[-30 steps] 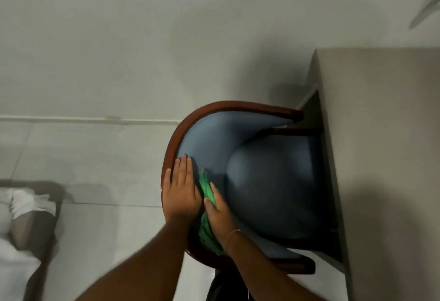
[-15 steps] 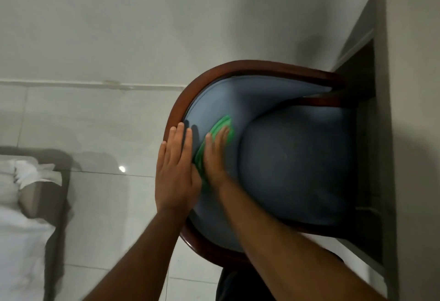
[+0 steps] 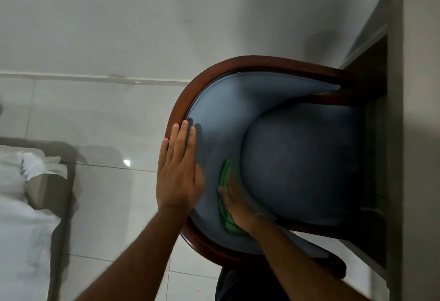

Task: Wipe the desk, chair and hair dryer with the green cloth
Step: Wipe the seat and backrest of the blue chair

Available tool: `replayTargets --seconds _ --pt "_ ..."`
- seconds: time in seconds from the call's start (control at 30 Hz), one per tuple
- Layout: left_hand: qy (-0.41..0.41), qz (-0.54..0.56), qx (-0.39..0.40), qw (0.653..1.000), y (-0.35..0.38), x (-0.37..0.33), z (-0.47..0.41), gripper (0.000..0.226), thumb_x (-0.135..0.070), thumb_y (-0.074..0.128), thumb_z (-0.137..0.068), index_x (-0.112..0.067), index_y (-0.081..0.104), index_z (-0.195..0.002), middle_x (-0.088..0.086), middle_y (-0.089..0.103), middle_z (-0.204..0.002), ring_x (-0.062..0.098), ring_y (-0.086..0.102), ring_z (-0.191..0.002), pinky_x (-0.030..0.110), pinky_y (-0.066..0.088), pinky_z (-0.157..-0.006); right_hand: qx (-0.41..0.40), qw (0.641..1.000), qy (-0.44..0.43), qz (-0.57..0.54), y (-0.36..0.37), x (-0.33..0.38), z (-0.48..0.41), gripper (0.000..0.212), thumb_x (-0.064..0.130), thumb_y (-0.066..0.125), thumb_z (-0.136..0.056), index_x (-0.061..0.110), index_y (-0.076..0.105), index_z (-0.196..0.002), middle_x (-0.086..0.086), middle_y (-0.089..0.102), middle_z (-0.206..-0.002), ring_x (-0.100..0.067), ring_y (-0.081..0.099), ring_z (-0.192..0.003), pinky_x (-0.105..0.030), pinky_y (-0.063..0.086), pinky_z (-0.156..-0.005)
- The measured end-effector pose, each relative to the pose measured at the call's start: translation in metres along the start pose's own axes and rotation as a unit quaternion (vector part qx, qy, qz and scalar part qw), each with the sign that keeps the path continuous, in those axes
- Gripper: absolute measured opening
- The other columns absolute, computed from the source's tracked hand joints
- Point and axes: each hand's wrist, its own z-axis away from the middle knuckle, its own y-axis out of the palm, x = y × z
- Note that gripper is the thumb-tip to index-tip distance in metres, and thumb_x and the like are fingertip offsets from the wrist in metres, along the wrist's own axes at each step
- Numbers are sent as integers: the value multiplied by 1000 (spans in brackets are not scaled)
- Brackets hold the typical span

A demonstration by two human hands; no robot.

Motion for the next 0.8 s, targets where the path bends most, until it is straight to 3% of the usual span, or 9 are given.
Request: replayTargets --seconds 0.13,0.2,0.37,0.57,0.67,0.73,0.8 --pt "-1 -6 2 1000 0 -3 -1 78 -14 45 -92 -13 22 -167 4 16 -177 24 5 -165 48 11 -133 128 969 88 191 -68 -59 40 70 53 33 -111 26 1 -167 6 1 -176 -14 6 -162 -27 -1 -129" --pt "-2 -8 10 1000 0 -3 -2 78 -15 44 -93 -14 22 -167 4 15 -177 24 5 -165 49 12 -133 147 954 140 221 -99 -78 50 69 57 32 -109 31 4 -167 6 3 -175 -16 7 -162 -31 0 -129" --pt "-6 -7 12 1000 0 -4 -3 76 -17 42 -93 -13 23 -166 5 18 -177 26 8 -165 51 14 -132 112 967 150 172 -105 -106 53 63 54 35 -110 40 11 -165 7 9 -175 -18 14 -161 -33 8 -130" --pt "-8 -13 13 1000 2 -2 0 75 -18 43 -94 -14 23 -166 5 16 -177 26 7 -165 50 13 -133 69 974 141 162 -65 -82 36 59 50 29 -111 32 16 -167 3 13 -175 -20 19 -160 -31 10 -130" --pt "-2 -15 8 1000 3 -2 1 76 -18 43 -94 -13 23 -166 5 17 -177 26 7 -165 50 13 -133 -1 991 85 100 -14 -41 7 73 58 29 -108 21 8 -168 -2 5 -176 -21 10 -162 -40 7 -133" --pt "-1 -18 7 1000 4 -3 0 76 -17 43 -93 -13 23 -166 5 17 -177 26 7 -165 51 14 -133 -79 992 102 -11 10 -1 -16 83 67 27 -105 19 4 -168 -4 1 -177 -22 8 -163 -45 9 -133" --pt "-2 -21 7 1000 4 -2 0 76 -18 43 -93 -13 22 -166 5 16 -177 26 6 -165 51 13 -133 -146 969 106 -170 12 39 -45 83 67 27 -104 17 7 -168 -4 6 -176 -21 11 -163 -44 8 -133"
